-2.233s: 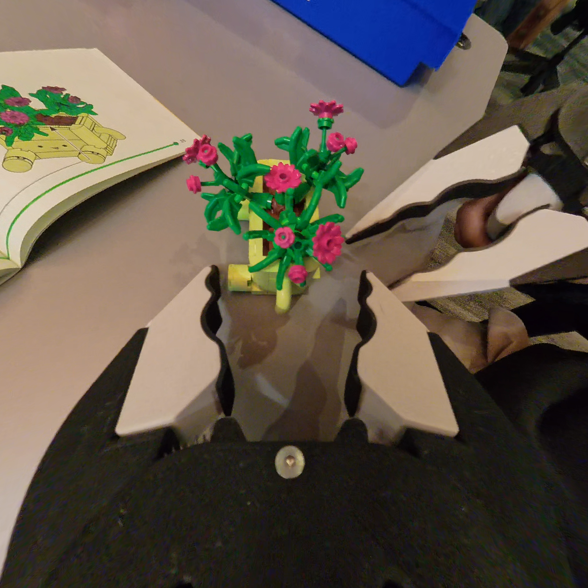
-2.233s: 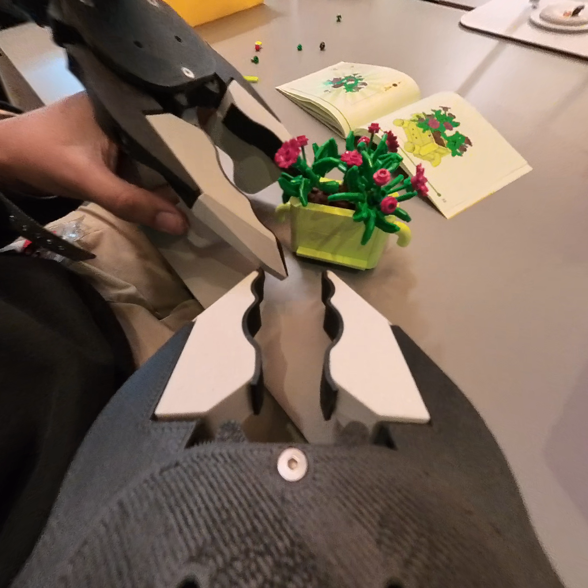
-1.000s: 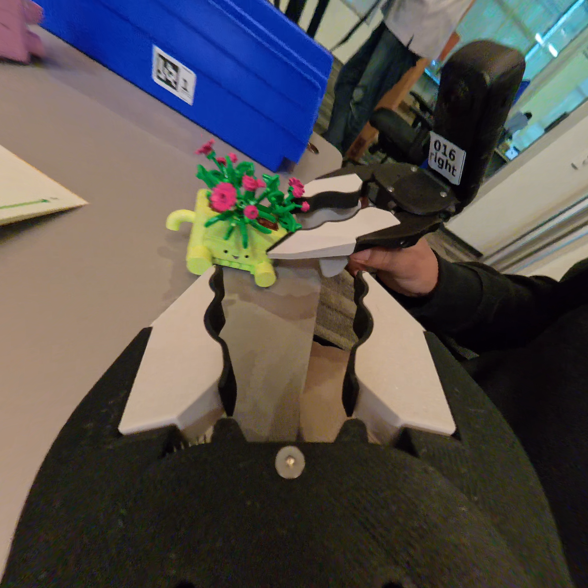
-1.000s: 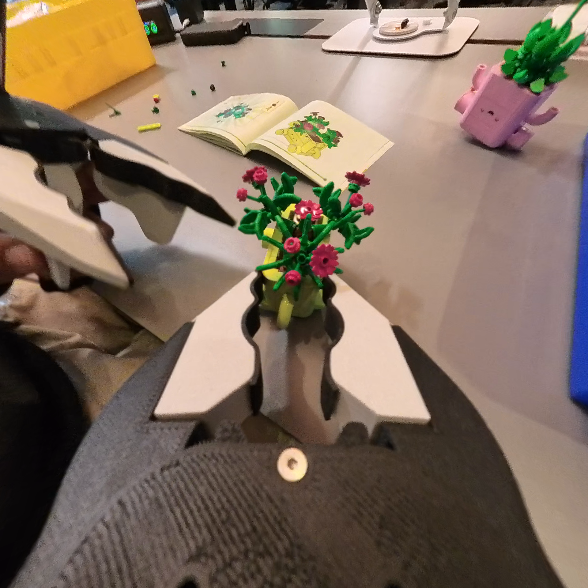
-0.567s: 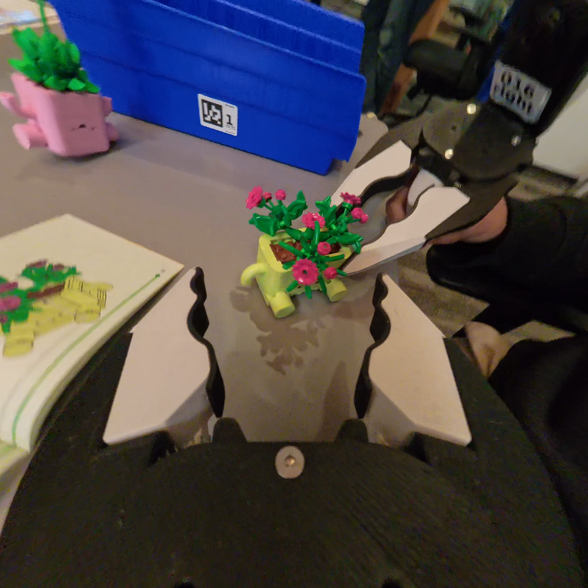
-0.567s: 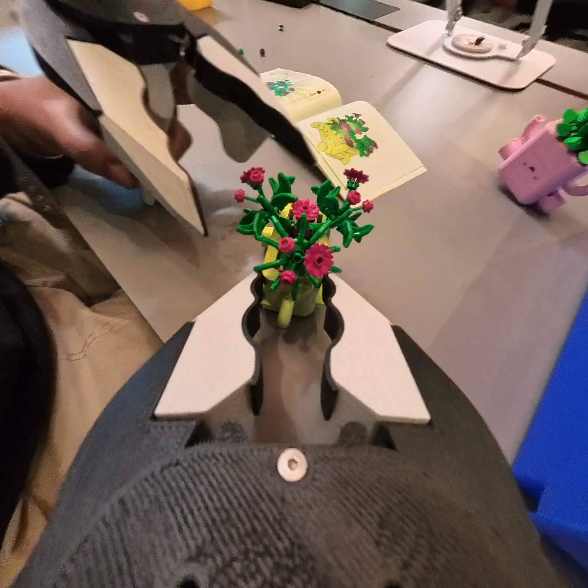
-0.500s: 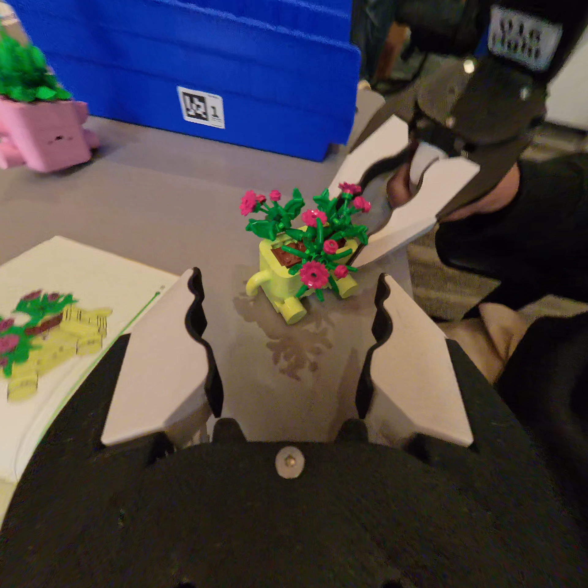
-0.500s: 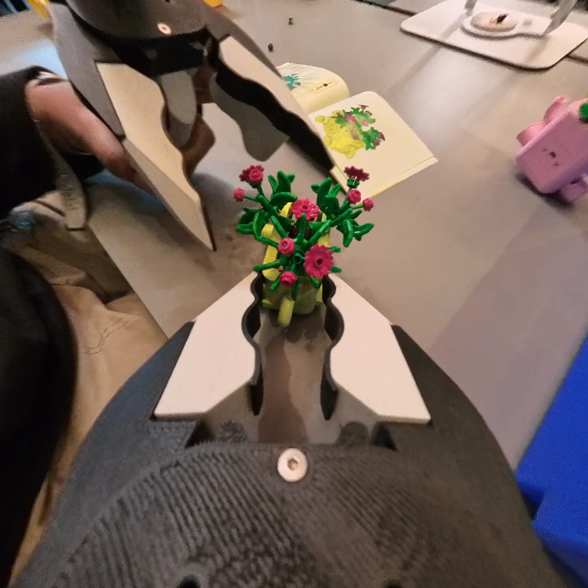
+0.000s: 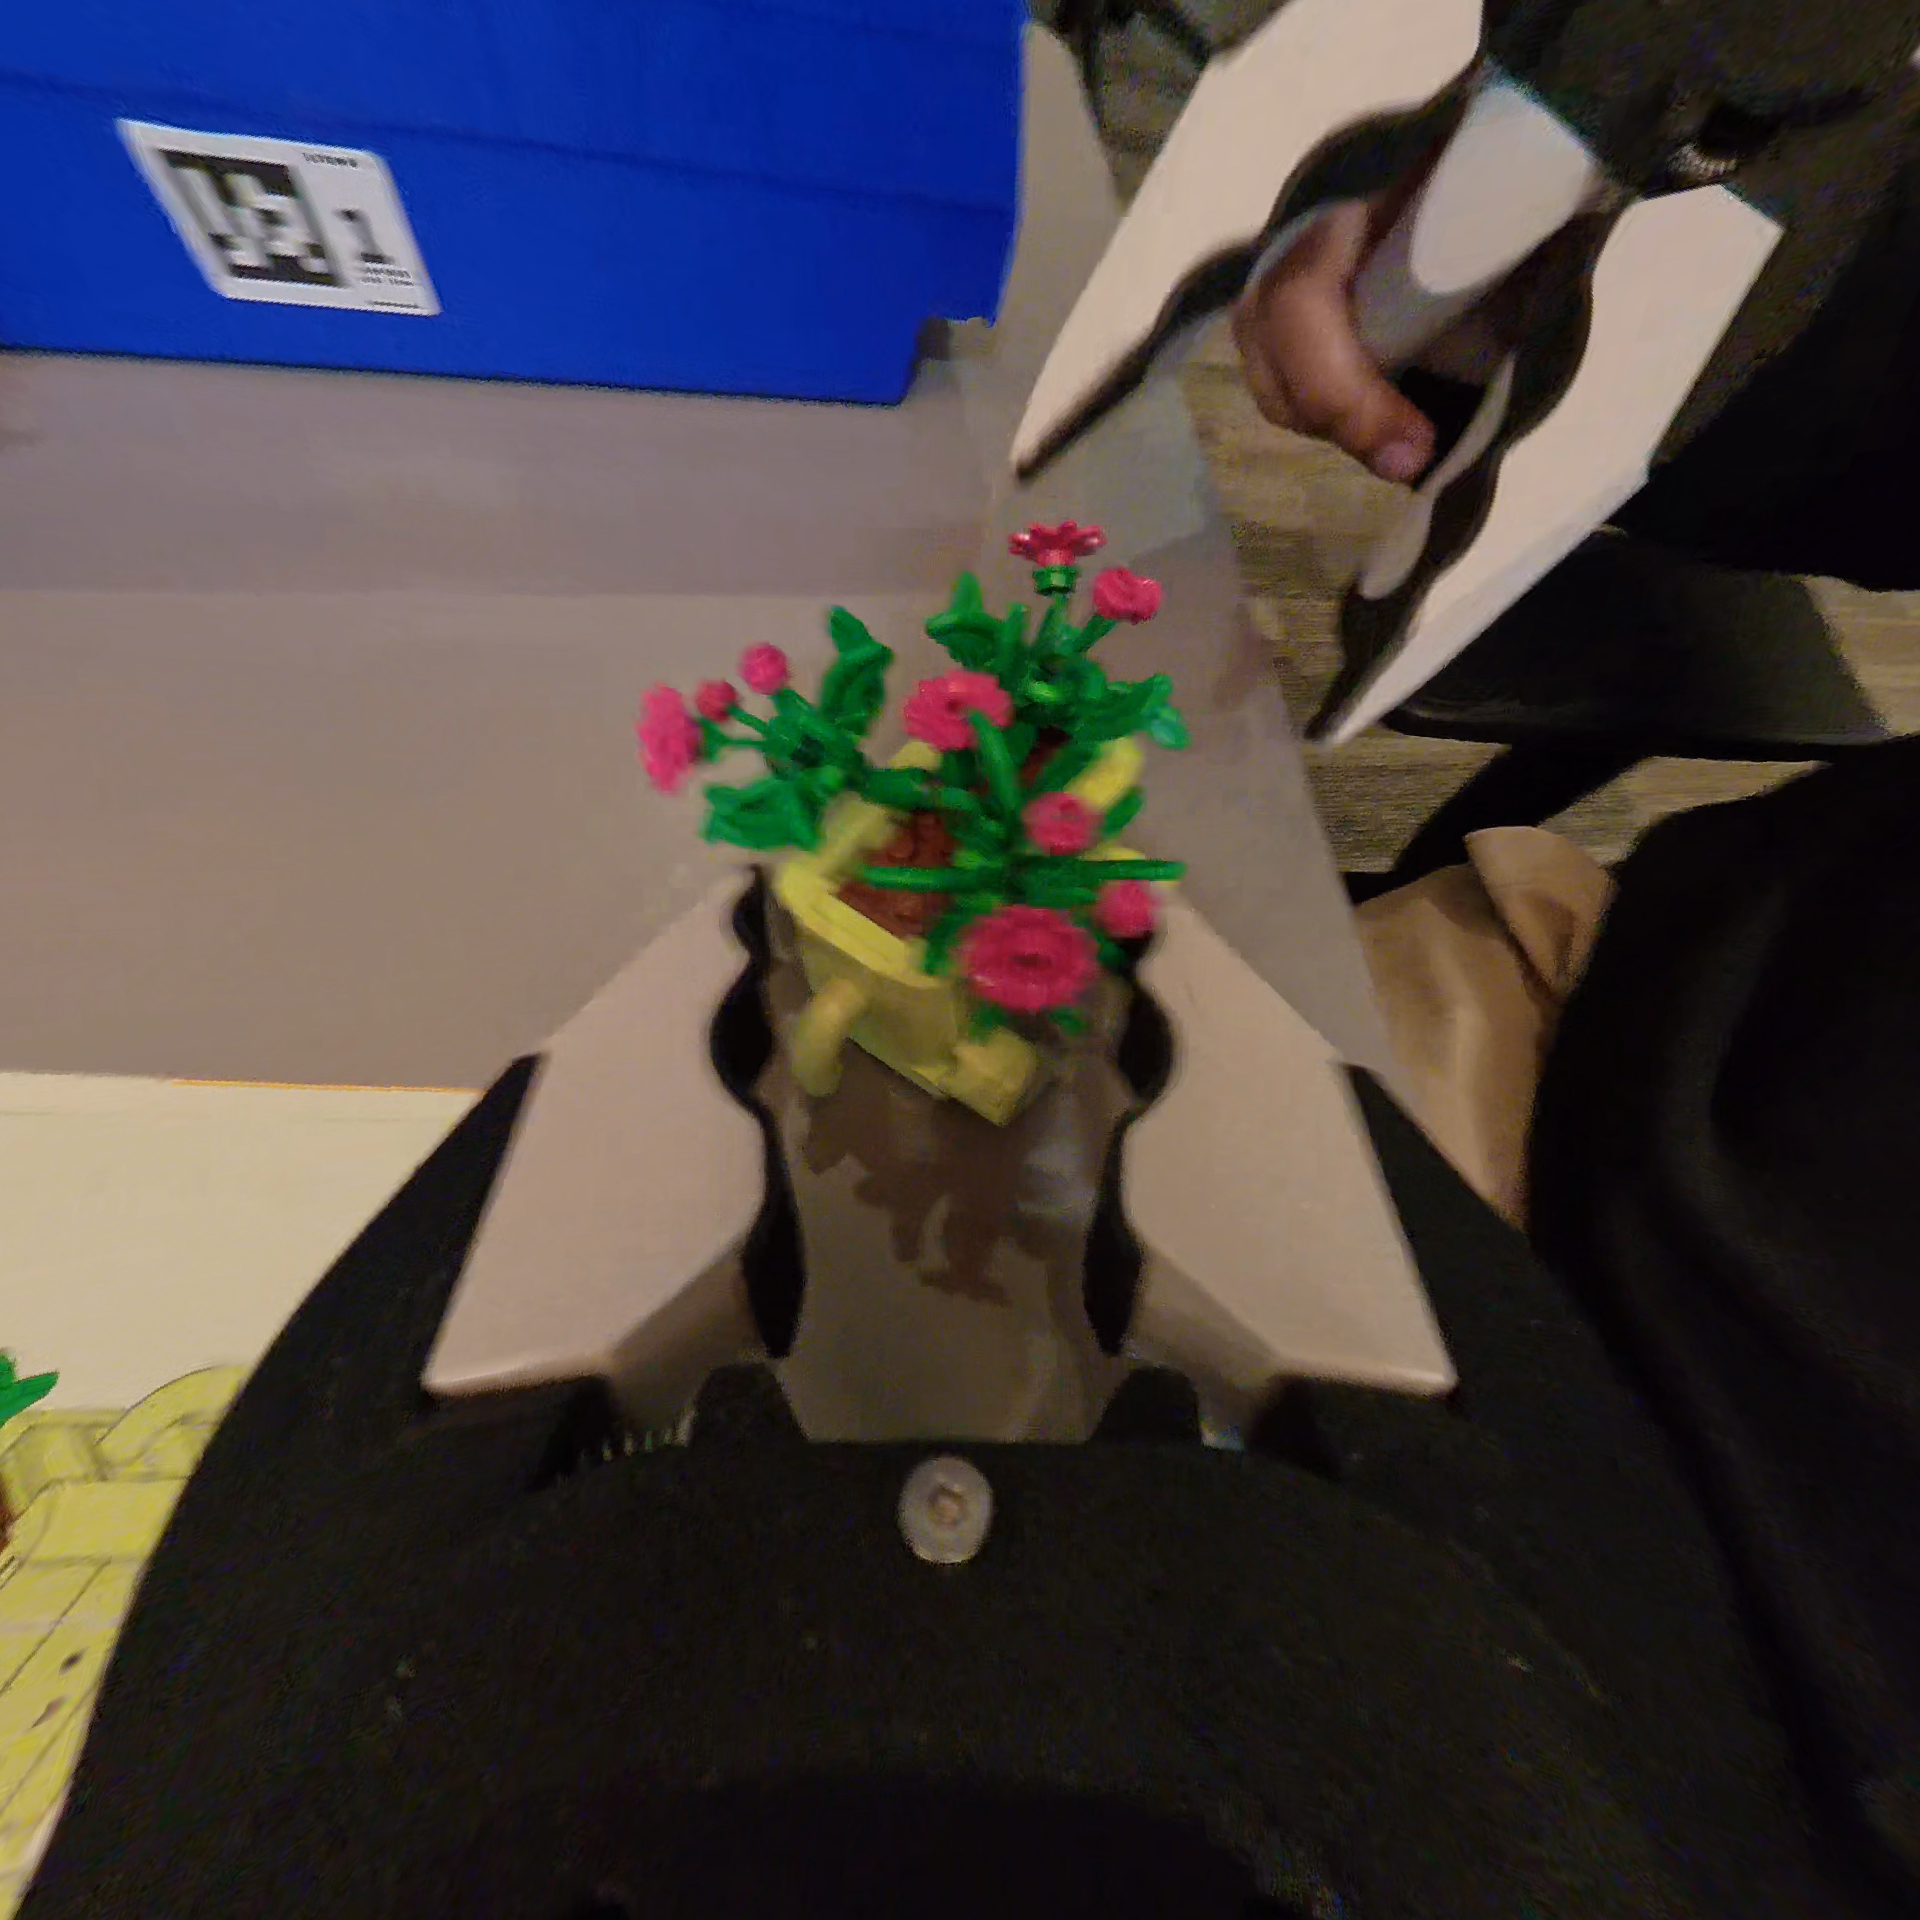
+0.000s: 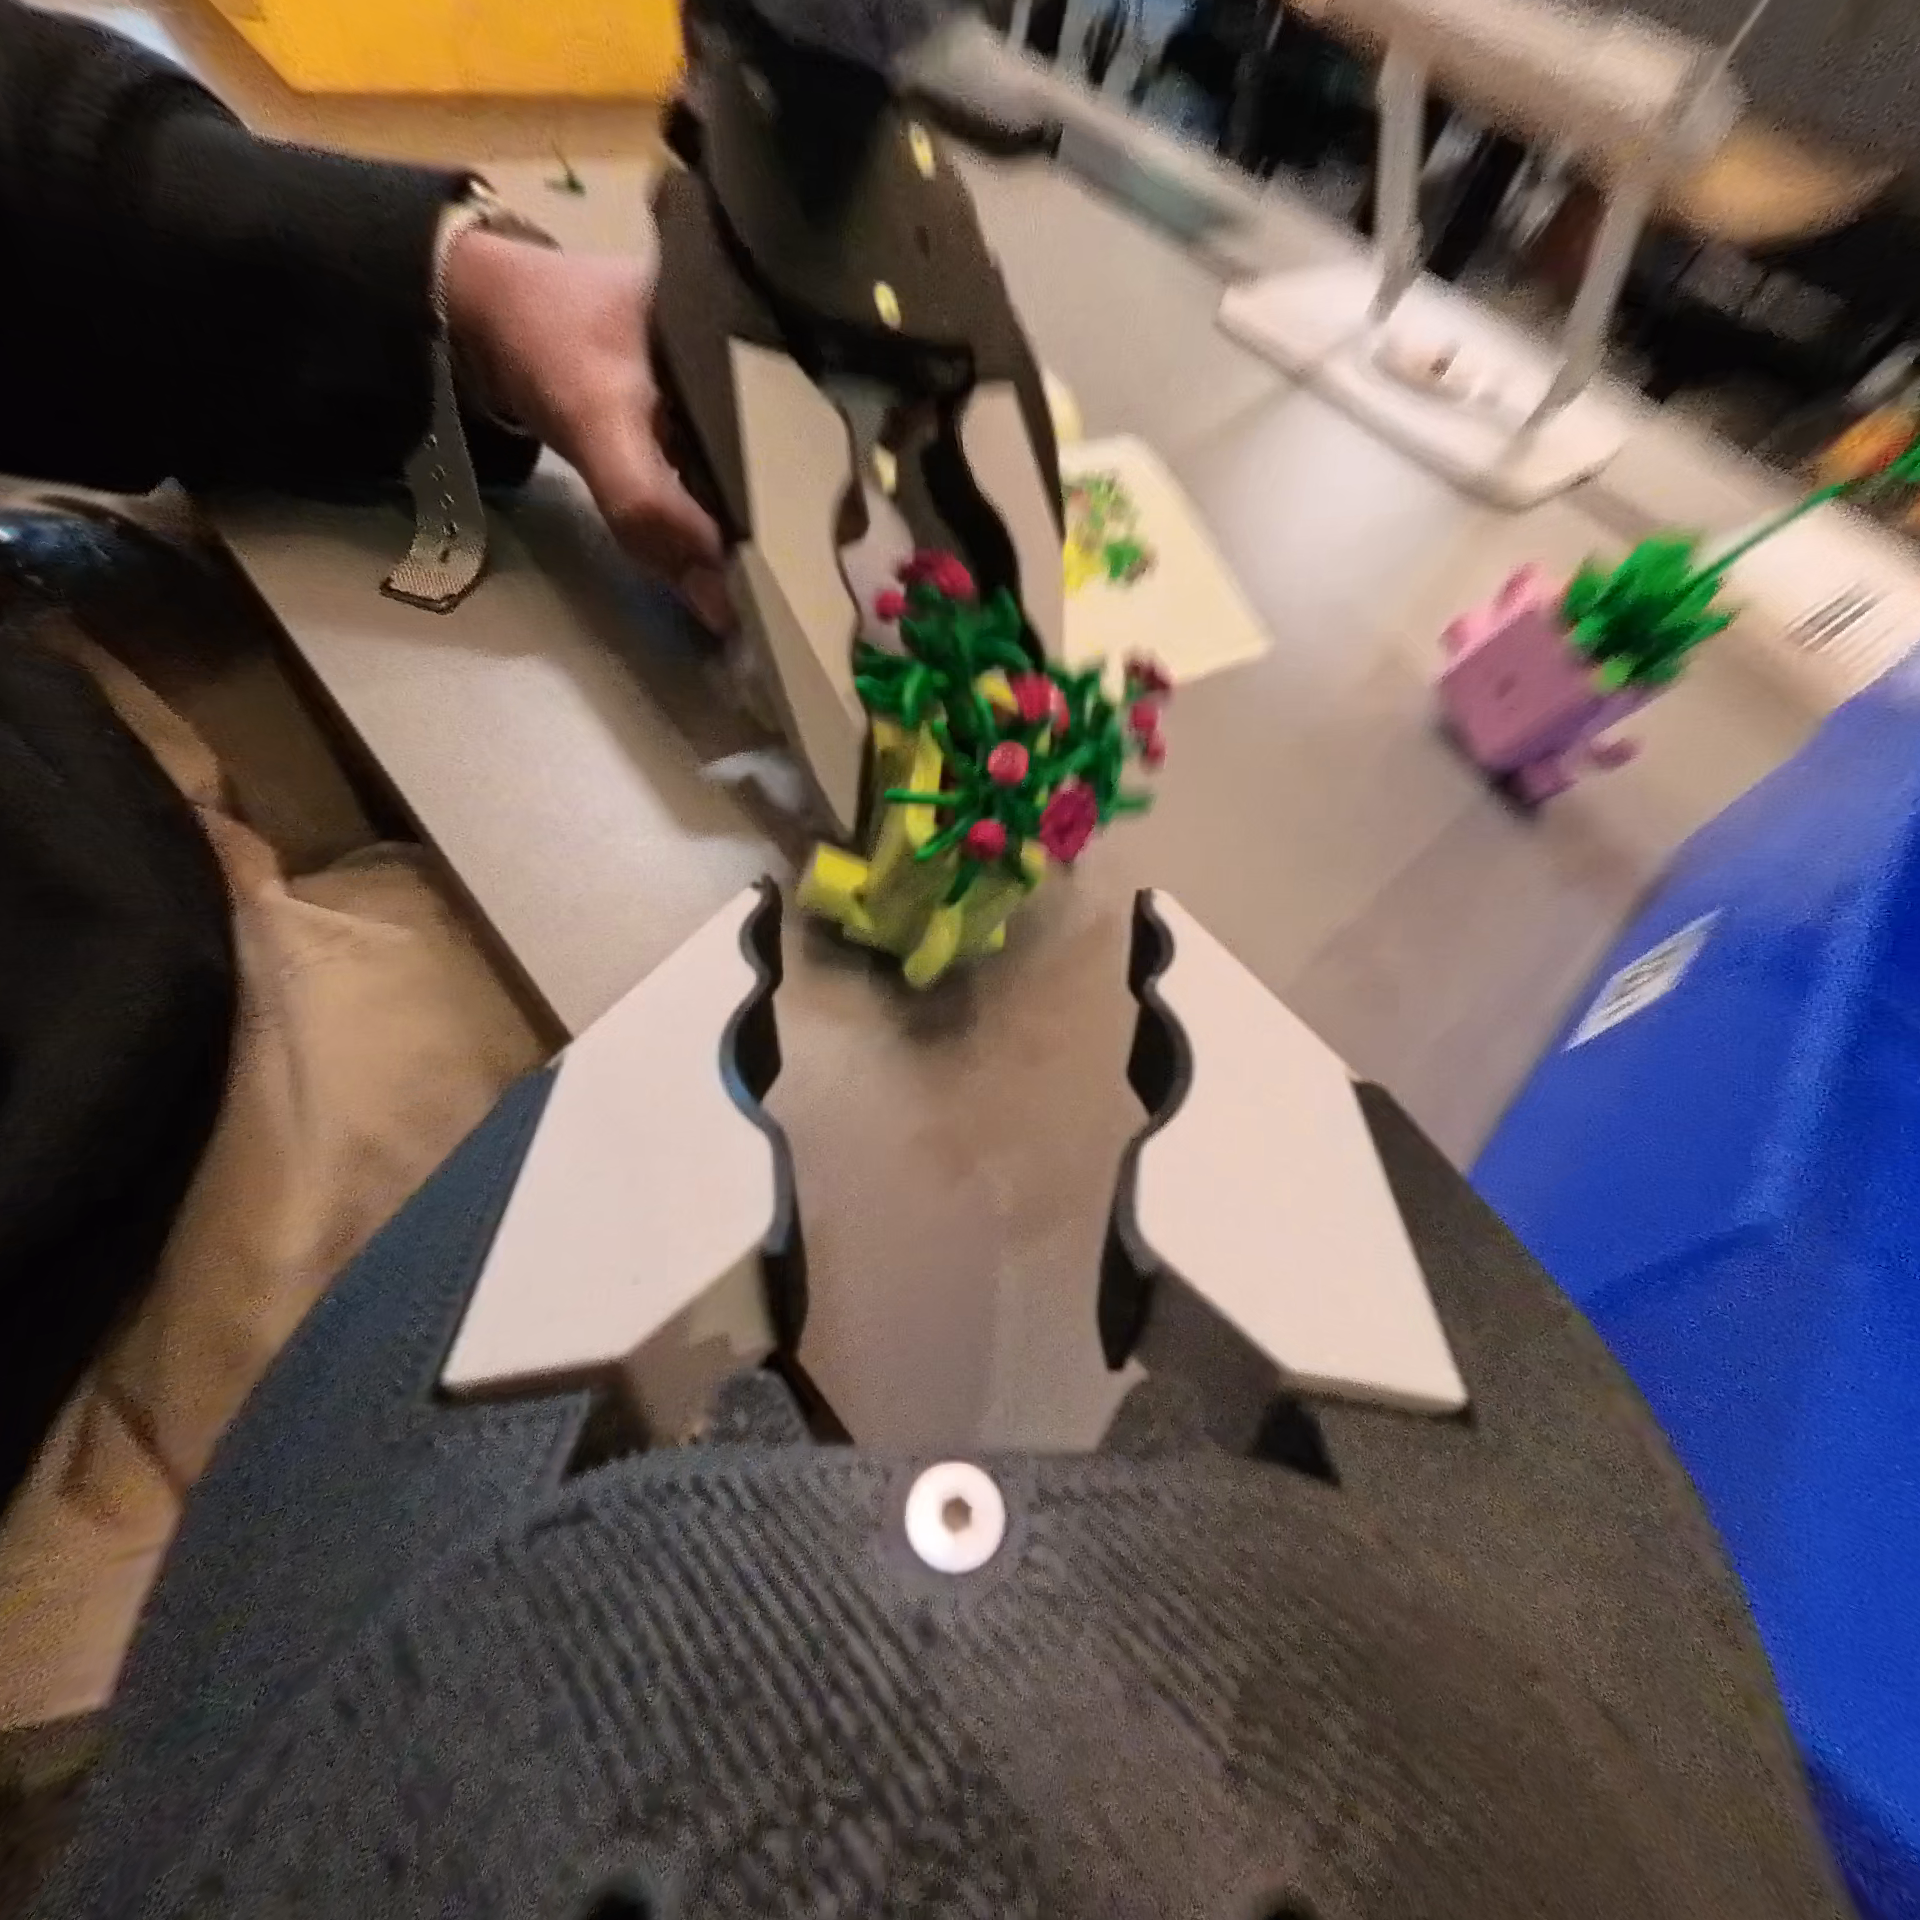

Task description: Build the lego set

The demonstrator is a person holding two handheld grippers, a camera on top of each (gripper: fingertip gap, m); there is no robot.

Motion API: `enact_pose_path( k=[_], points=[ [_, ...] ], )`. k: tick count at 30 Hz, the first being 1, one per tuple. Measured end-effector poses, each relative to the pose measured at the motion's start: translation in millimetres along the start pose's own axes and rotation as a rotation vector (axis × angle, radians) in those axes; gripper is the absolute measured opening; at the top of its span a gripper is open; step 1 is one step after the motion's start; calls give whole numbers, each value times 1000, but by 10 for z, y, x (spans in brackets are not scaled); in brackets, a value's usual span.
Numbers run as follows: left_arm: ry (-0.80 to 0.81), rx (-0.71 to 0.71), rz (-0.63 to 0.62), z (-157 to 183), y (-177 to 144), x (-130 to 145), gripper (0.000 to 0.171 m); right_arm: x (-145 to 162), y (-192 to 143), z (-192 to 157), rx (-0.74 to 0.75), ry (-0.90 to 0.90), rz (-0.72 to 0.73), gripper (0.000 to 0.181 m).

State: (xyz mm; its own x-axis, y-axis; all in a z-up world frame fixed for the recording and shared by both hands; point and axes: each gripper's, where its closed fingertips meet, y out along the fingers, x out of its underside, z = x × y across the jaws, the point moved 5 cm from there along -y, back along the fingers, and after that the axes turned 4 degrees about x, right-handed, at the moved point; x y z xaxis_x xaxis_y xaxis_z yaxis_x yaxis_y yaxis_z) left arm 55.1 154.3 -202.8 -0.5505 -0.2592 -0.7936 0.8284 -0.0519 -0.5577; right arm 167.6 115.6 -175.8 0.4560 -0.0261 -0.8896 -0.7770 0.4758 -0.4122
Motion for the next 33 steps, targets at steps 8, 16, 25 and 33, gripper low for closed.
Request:
enact_pose_path(
  k=[8,16,25,33],
  points=[
    [-48,8,28,5,4,-19,49,-407,-2,0,-55,-107,-33,49],
    [-55,5,20,0,14,-13,52,-520,296,489,-241,222,-327,0],
    [-28,-16,6,18,30,-8,63,-456,483,319,-379,160,-528,0],
    [-28,-31,6,10,30,-10,64,-488,507,276,-406,130,-624,0]
  ],
)
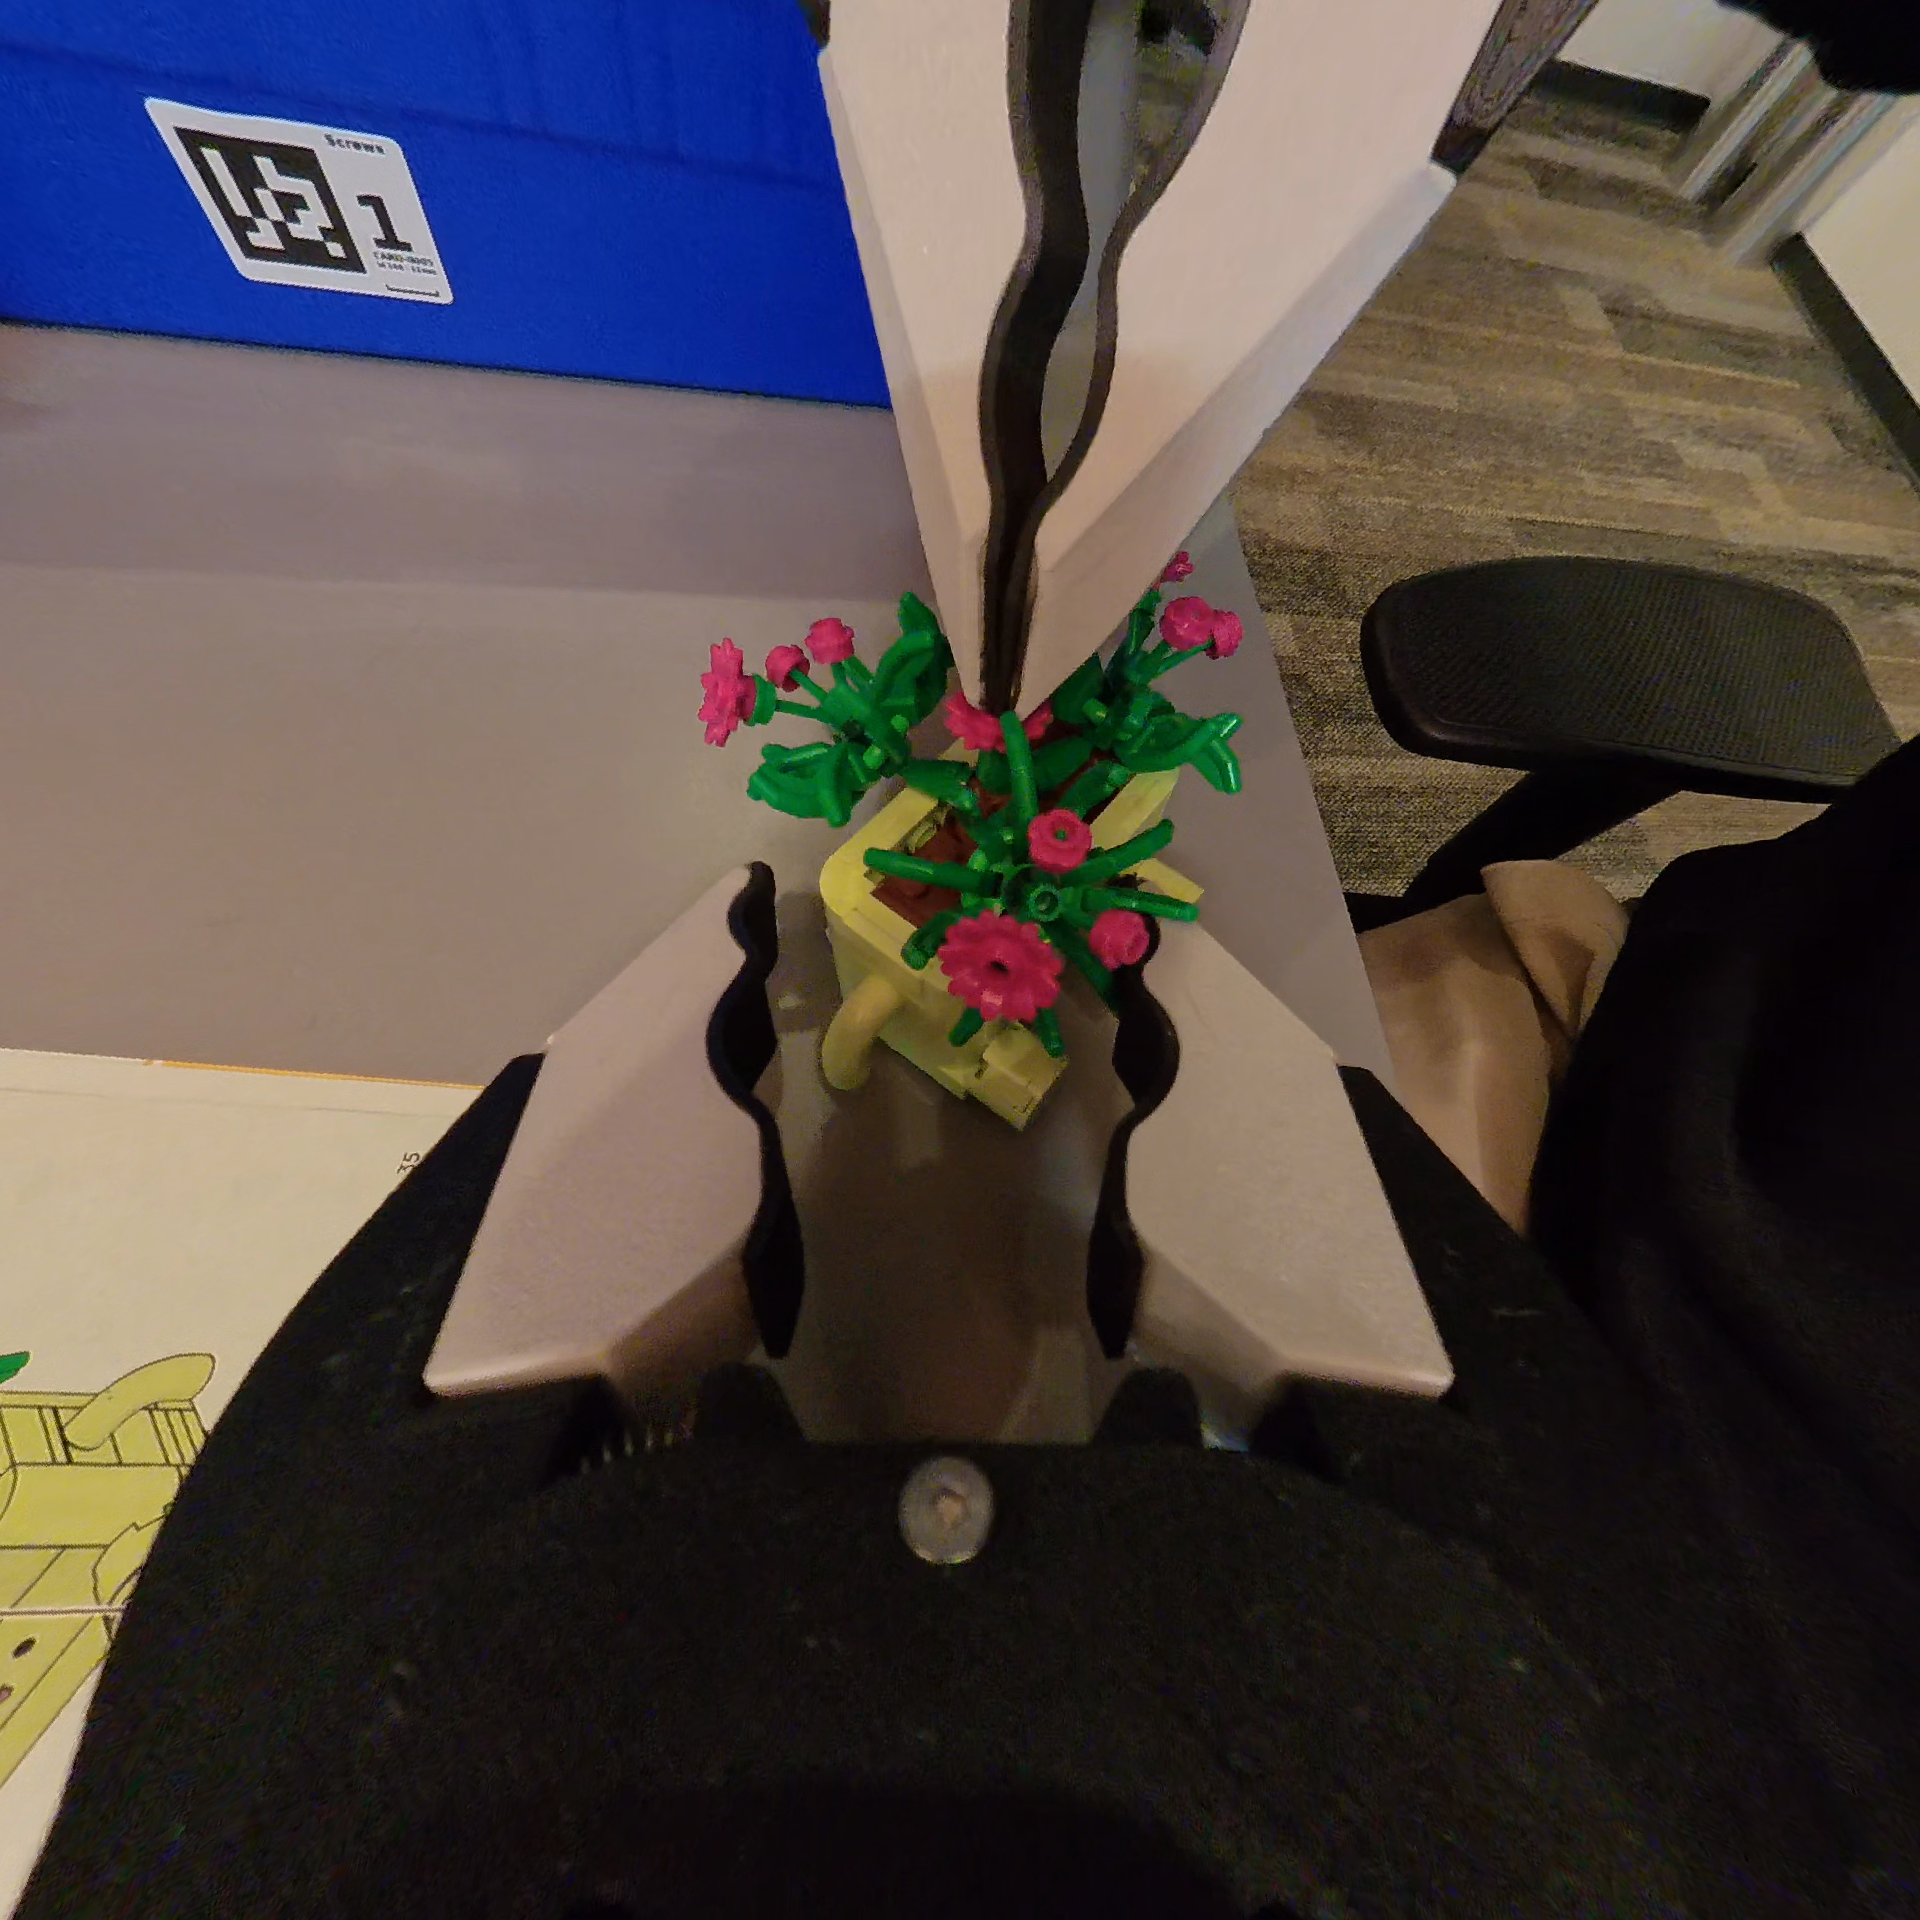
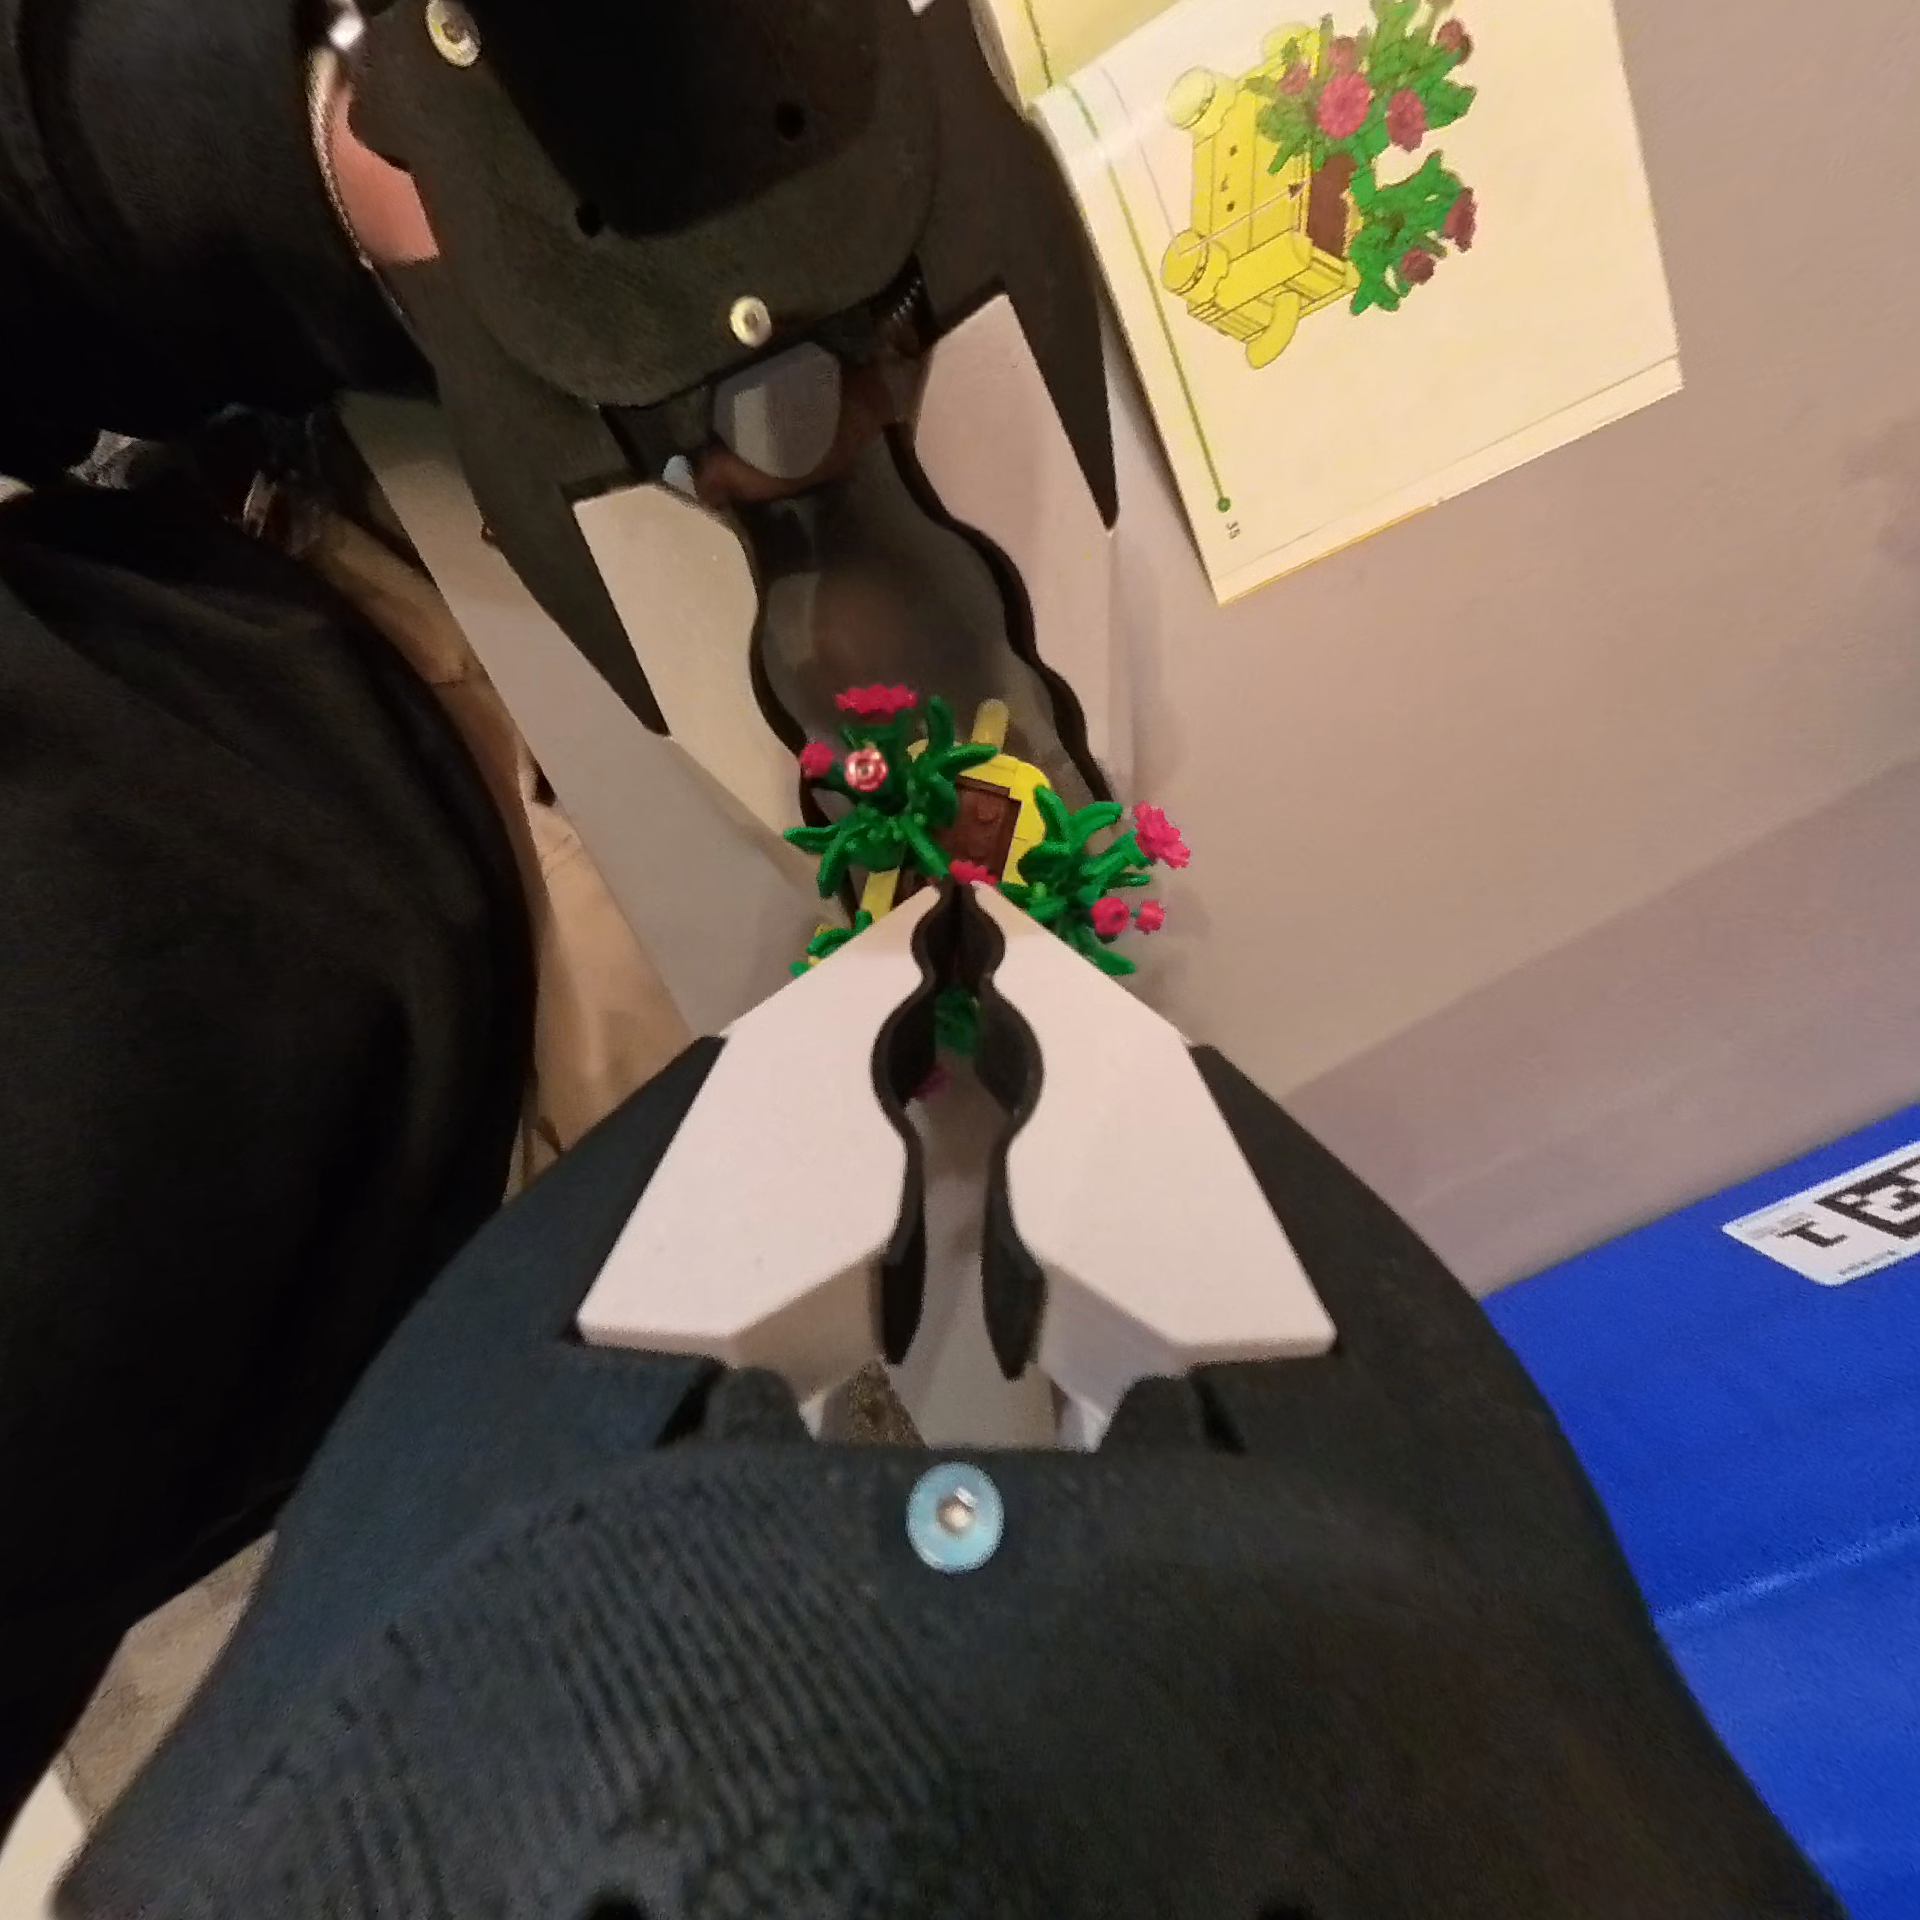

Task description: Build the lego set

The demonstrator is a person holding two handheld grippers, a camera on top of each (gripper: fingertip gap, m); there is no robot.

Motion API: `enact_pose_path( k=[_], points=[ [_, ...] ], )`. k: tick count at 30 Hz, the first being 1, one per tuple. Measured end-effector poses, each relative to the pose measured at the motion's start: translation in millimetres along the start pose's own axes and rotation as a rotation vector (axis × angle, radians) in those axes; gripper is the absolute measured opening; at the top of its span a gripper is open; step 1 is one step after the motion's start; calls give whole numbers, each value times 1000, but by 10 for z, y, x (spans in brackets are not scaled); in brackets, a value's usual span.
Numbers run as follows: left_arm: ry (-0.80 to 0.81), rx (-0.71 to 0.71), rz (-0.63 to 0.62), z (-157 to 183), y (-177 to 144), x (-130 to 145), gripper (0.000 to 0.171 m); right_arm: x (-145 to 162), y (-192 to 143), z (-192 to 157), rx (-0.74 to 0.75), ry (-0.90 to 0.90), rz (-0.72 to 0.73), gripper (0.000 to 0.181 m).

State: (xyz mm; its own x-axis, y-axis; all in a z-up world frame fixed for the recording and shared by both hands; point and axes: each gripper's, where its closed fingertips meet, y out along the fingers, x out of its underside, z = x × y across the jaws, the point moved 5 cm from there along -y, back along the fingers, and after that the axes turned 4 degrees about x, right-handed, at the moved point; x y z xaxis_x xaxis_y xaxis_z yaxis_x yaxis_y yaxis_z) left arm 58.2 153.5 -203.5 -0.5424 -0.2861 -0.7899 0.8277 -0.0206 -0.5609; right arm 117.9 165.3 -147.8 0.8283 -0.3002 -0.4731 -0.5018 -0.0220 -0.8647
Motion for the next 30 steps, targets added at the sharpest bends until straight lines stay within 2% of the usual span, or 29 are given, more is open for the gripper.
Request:
enact_pose_path(
  k=[7,17,30],
  points=[
    [-5,4,-1,16,10,0,61,-39,3,-38,31,-101,-106,0],
    [-5,44,-27,40,37,20,55,-121,32,-13,-128,-221,-265,0],
    [8,24,-50,40,56,39,56,-121,35,-35,-104,-212,-261,0]
  ],
)
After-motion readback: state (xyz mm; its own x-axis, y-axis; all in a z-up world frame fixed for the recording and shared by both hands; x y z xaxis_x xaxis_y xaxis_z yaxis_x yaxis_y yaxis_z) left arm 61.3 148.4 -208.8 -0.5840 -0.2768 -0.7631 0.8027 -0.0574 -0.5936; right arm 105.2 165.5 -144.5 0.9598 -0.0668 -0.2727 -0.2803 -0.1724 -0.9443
